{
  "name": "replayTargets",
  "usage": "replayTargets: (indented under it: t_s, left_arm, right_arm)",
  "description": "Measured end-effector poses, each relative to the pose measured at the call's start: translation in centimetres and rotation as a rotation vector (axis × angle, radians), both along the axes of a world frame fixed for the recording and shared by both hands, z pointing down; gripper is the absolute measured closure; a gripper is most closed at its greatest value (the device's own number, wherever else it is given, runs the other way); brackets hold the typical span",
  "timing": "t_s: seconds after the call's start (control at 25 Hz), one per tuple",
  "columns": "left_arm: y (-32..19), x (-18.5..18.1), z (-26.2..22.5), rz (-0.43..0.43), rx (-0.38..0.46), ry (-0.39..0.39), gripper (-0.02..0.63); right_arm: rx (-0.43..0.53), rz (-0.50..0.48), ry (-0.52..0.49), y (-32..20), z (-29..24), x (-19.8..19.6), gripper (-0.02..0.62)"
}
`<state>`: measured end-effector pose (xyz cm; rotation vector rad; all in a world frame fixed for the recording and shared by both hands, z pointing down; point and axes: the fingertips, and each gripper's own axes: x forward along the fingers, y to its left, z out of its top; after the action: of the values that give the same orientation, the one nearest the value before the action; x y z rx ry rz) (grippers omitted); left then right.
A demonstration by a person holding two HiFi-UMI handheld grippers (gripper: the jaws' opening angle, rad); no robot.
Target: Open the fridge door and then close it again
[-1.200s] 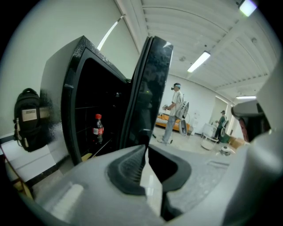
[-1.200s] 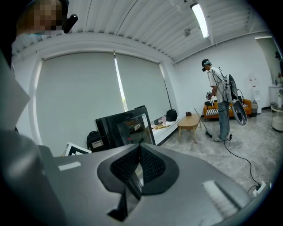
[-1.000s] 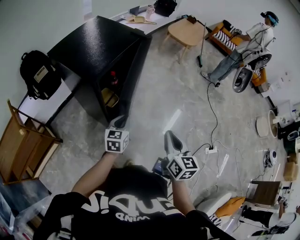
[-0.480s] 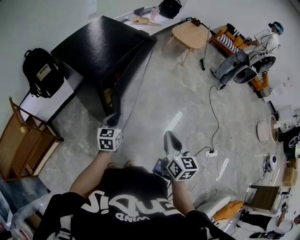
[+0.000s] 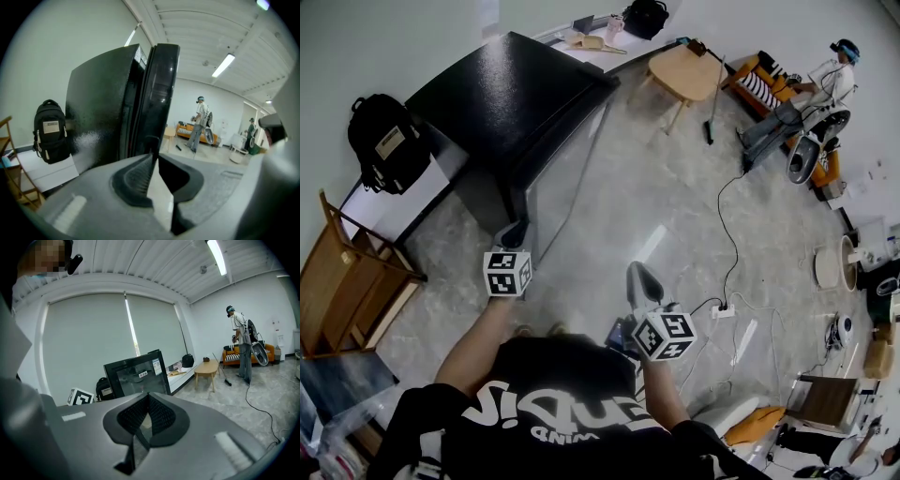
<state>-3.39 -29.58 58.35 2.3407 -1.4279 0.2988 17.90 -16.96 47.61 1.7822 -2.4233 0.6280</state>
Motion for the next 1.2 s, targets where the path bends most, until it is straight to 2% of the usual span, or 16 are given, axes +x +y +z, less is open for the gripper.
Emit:
replayTargets:
  t_s: [0.48, 0.8, 1.2]
  left_arm:
    - [-1.1, -1.6, 0.0, -0.040, 0.005, -0.013, 0.565]
    - [-0.8, -1.7, -0.3, -0.055, -0.019, 0.012, 0.571]
    - [2.3, -0.4, -3.1, 0.042, 0.015, 0.015, 0.584]
  right_arm:
    - [-0.001, 0.007, 0.000, 0.0, 0.1, 0.7, 0.598]
    - [-0.003, 0.010, -0.002, 0.2, 0.1, 0.7, 0.598]
    - [0.015, 0.013, -0.010, 0.7, -0.1, 0.7, 0.598]
